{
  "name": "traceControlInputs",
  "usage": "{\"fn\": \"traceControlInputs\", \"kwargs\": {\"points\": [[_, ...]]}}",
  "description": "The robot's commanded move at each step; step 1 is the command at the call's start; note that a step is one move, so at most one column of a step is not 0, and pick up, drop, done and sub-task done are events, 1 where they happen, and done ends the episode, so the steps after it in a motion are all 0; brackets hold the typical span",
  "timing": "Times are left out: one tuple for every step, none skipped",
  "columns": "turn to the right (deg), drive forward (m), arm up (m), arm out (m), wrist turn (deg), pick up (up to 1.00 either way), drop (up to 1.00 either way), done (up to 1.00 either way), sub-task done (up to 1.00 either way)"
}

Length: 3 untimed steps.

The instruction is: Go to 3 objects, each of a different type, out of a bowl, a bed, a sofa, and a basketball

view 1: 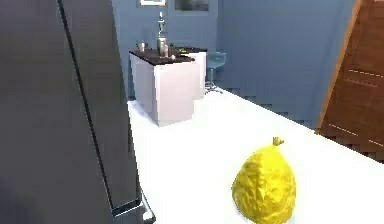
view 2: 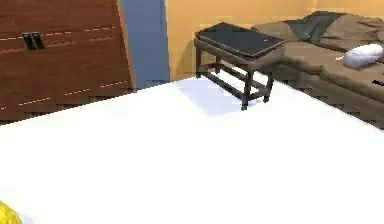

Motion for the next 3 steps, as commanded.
{"fn": "traceControlInputs", "kwargs": {"points": [[42.0,0.0,0.0,0.0,0.0,0.0,0.0,0.0,0.0],[0.0,0.35,0.0,0.0,0.0,0.0,0.0,0.0,0.0],[45.0,0.0,0.0,0.0,0.0,0.0,0.0,0.0,0.0]]}}
